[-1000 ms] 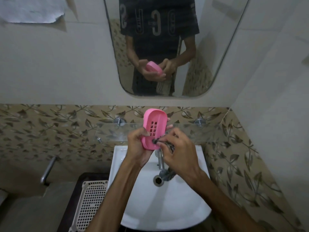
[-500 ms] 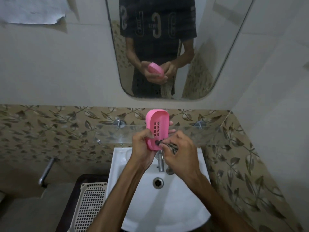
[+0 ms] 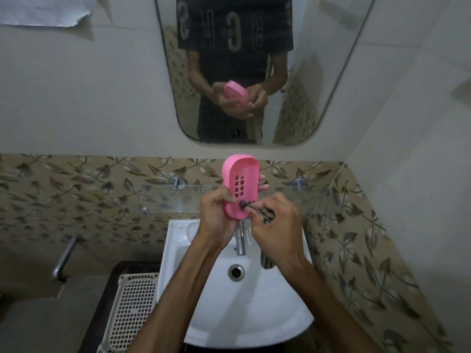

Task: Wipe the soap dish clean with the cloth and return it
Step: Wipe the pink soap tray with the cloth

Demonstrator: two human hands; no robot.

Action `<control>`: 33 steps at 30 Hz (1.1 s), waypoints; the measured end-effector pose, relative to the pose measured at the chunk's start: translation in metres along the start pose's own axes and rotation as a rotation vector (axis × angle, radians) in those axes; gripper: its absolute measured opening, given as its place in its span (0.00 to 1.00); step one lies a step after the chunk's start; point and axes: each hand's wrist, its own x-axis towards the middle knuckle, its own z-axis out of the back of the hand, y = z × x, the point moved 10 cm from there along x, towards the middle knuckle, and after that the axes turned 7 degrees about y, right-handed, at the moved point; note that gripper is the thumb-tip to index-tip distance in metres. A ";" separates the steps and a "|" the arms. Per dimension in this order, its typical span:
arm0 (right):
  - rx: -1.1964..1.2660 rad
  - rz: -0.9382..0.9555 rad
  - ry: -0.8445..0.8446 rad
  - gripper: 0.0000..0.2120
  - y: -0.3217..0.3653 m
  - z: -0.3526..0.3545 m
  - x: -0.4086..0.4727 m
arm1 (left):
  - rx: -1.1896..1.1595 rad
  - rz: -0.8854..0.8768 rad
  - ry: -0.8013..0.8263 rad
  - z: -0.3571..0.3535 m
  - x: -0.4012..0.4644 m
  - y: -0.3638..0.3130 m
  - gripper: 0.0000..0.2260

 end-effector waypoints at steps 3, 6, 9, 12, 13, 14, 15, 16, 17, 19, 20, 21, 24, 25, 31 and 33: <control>0.073 -0.027 0.123 0.04 -0.002 -0.016 -0.007 | -0.055 0.002 -0.029 0.004 -0.005 0.009 0.32; -0.019 -0.019 0.019 0.04 -0.004 0.004 0.002 | -0.086 -0.022 -0.012 0.002 -0.007 0.008 0.29; 0.021 -0.006 0.024 0.04 0.007 -0.002 -0.009 | -0.084 -0.046 -0.008 -0.003 -0.007 0.004 0.31; 0.043 0.033 0.130 0.04 0.012 -0.011 -0.006 | -0.096 -0.051 0.000 -0.002 -0.010 0.004 0.33; 0.014 0.024 0.110 0.04 0.007 -0.005 0.001 | -0.092 -0.050 0.006 -0.001 -0.010 0.004 0.32; -0.023 0.011 0.073 0.05 0.004 0.003 0.004 | -0.089 -0.045 0.013 0.000 -0.011 0.005 0.31; -0.048 0.006 0.038 0.05 0.003 0.009 0.004 | -0.083 -0.043 0.017 -0.001 -0.011 0.006 0.30; -0.051 0.021 0.029 0.05 0.006 0.009 0.001 | -0.075 -0.050 0.025 -0.002 -0.010 0.005 0.29; -0.029 0.041 0.050 0.05 0.011 0.003 -0.004 | -0.065 -0.054 0.034 -0.004 -0.010 0.005 0.29; 0.041 0.045 0.129 0.05 0.012 -0.007 -0.010 | -0.063 -0.043 0.049 -0.006 -0.011 0.007 0.30; 0.047 0.029 0.152 0.05 0.008 -0.007 -0.008 | -0.058 -0.041 0.049 -0.005 -0.012 0.007 0.31; 0.030 0.012 0.137 0.06 0.002 -0.002 -0.004 | -0.050 -0.040 0.046 -0.003 -0.013 0.007 0.32; -0.064 0.015 0.009 0.07 0.002 0.017 -0.004 | -0.018 -0.026 0.034 -0.002 -0.012 0.008 0.35; -0.074 0.027 -0.002 0.06 0.007 0.016 -0.009 | 0.005 -0.024 0.028 -0.002 -0.012 0.008 0.35; 0.037 0.028 -0.013 0.07 0.004 0.024 -0.012 | 0.104 -0.007 -0.039 0.009 -0.016 0.004 0.20; 0.043 0.080 -0.042 0.07 0.010 0.030 -0.011 | 0.127 -0.014 -0.097 0.012 -0.018 -0.001 0.17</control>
